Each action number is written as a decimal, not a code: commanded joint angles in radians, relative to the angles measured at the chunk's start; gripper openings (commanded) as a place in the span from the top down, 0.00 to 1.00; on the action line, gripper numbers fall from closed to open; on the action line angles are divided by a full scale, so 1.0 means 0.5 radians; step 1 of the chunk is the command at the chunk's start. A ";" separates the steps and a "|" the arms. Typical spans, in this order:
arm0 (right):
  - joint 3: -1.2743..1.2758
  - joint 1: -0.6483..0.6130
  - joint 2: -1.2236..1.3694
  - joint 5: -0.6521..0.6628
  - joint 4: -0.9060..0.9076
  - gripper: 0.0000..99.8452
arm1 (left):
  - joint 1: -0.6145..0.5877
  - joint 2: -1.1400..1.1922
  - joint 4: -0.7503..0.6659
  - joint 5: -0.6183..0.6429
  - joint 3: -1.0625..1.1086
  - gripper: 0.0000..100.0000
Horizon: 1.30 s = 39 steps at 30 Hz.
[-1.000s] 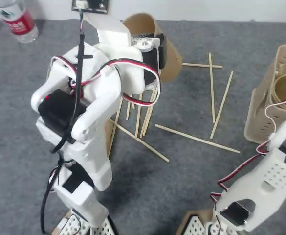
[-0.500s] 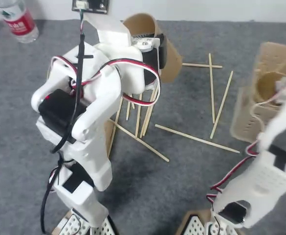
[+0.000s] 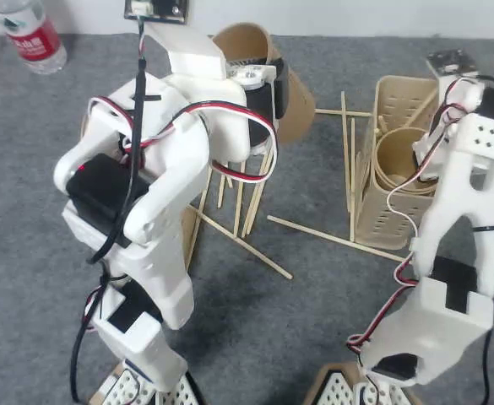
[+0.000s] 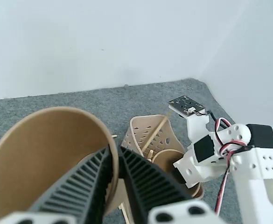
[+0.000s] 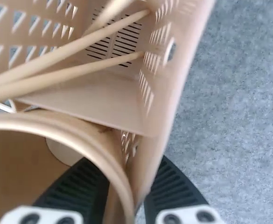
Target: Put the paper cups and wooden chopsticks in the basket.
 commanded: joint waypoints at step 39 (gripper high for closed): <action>1.120 1.435 -1.352 -0.135 -1.137 0.75 | 0.651 0.678 -0.598 -0.025 -0.008 0.99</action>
